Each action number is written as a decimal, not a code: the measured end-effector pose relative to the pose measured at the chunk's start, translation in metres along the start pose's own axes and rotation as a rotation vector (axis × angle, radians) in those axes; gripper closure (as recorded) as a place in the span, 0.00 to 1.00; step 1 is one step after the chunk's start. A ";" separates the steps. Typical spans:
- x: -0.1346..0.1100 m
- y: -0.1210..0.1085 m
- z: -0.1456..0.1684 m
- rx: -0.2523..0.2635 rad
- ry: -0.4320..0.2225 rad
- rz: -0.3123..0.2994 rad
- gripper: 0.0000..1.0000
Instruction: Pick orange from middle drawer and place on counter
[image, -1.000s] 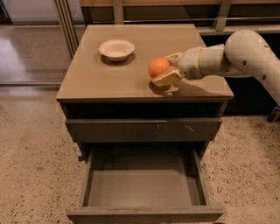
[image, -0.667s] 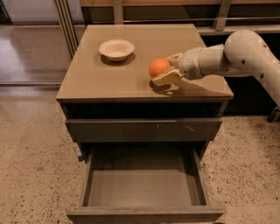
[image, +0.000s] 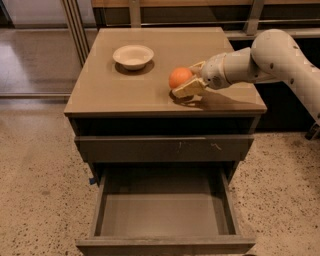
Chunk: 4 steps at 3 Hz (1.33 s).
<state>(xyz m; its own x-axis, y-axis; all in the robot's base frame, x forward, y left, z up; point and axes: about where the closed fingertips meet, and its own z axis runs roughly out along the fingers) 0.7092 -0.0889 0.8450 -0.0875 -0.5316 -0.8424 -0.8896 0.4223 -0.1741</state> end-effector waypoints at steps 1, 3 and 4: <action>0.002 0.000 0.005 -0.019 0.036 0.003 1.00; 0.012 0.002 0.015 -0.048 0.135 -0.014 1.00; 0.012 0.002 0.015 -0.048 0.135 -0.014 0.81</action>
Offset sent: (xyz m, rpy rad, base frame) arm 0.0054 0.0000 -0.0104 -0.1102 0.0597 0.0154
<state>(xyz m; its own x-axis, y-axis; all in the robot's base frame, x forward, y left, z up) 0.7130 -0.0838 0.8267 -0.1317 -0.6321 -0.7636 -0.9112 0.3805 -0.1578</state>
